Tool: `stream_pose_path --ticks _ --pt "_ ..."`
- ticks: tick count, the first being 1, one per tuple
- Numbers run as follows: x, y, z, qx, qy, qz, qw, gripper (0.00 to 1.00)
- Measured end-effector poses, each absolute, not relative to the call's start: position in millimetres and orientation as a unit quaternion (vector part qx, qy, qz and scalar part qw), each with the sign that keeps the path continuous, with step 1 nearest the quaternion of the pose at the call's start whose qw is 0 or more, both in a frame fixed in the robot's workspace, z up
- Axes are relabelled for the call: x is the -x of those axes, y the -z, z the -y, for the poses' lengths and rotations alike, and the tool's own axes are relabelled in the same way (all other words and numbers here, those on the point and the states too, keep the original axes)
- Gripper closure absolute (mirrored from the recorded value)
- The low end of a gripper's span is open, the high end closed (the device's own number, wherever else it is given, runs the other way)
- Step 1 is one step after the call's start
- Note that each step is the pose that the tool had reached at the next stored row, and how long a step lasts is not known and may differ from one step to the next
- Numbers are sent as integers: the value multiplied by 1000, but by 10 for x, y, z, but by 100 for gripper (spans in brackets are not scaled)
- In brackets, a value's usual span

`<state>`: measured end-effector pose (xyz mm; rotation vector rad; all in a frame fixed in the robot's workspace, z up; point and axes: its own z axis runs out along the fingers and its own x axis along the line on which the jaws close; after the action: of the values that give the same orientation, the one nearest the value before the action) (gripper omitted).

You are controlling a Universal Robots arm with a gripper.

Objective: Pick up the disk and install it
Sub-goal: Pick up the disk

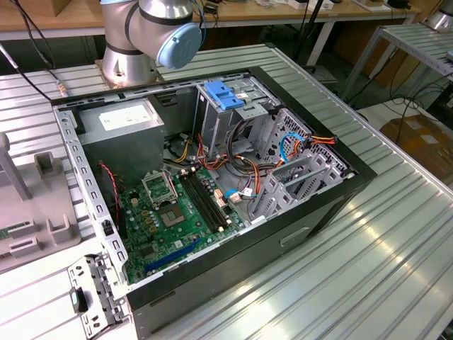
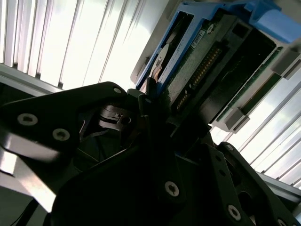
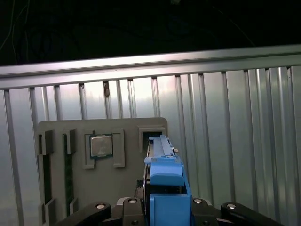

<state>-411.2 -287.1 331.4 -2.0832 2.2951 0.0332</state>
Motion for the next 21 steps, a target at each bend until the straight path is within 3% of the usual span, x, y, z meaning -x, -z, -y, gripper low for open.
stream_pose_path --ticks 21 --pt "4112 -3473 2871 672 -11 -740 21 64"
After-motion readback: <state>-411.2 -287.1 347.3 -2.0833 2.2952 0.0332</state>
